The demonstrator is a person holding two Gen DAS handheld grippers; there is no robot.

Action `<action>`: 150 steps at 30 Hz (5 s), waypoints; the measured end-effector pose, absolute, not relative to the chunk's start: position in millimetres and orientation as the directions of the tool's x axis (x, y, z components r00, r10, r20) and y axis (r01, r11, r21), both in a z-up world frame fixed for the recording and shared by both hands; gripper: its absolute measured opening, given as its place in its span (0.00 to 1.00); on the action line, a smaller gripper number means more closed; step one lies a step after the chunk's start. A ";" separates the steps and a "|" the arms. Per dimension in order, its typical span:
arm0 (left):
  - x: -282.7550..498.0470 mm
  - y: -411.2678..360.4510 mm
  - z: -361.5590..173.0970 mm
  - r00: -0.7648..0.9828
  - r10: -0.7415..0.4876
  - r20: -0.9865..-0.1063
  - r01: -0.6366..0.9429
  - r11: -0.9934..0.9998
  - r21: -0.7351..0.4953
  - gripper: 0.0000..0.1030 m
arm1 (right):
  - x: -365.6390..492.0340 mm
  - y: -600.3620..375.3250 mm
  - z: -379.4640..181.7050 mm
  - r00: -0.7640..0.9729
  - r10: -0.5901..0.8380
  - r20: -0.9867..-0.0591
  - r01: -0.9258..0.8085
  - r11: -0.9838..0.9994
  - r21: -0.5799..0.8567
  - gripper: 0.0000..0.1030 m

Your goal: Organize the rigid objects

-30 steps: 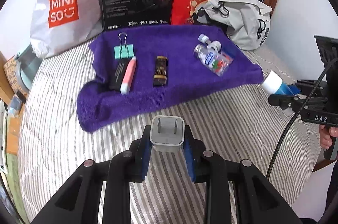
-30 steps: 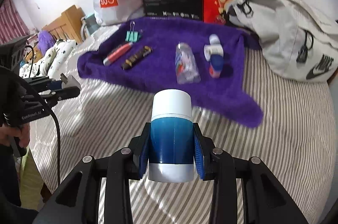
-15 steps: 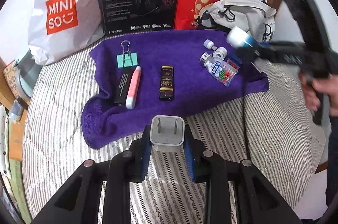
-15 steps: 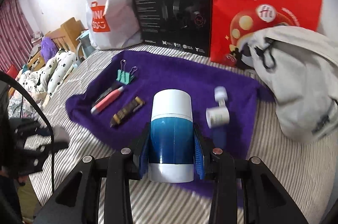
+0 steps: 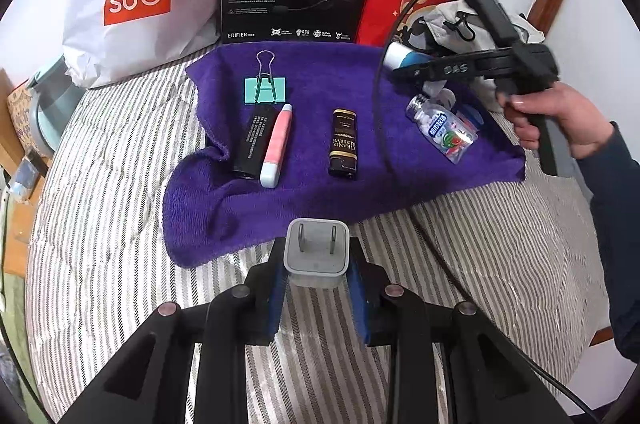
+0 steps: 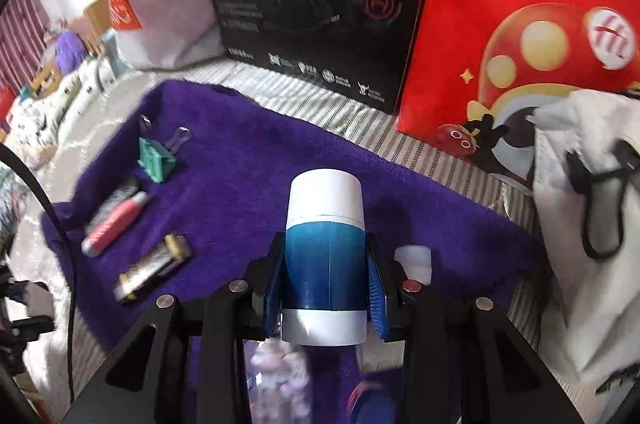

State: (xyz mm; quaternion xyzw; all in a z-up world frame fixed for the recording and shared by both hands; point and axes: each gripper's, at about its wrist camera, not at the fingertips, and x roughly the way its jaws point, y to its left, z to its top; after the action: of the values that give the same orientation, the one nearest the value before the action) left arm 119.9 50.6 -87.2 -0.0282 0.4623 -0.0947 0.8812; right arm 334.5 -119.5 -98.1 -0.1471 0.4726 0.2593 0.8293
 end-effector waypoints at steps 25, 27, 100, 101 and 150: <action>161.3 63.2 -74.2 0.589 -0.242 -0.771 0.164 0.970 -0.179 0.26 | 296.1 -154.7 -68.8 0.427 0.301 -0.853 -0.580 0.814 -0.003 0.46; 168.1 58.3 -74.0 0.587 -0.245 -0.771 0.172 0.969 -0.177 0.26 | 281.2 -167.3 -58.3 0.439 0.335 -0.834 -0.573 0.819 0.027 0.47; 59.9 -1.9 -32.3 0.632 -0.003 -0.775 -0.009 1.000 -0.012 0.99 | 90.4 -229.3 -61.9 0.542 0.239 -0.806 -0.167 0.970 0.176 1.00; 54.5 0.1 -29.1 0.636 0.003 -0.772 -0.019 1.000 -0.012 0.99 | 86.0 -229.7 -60.7 0.541 0.241 -0.806 -0.168 0.970 0.177 1.00; 0.5 2.8 -8.8 0.655 -0.007 -0.756 -0.024 0.999 -0.031 0.99 | 20.1 -231.7 -16.7 0.607 0.131 -0.784 -0.153 0.987 0.046 1.00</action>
State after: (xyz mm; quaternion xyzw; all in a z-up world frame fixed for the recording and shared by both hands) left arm 0.5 2.8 -8.8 -0.0190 0.4153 0.0046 0.9095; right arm 20.1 -231.7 -16.7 -0.0127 0.4361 0.0792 0.8963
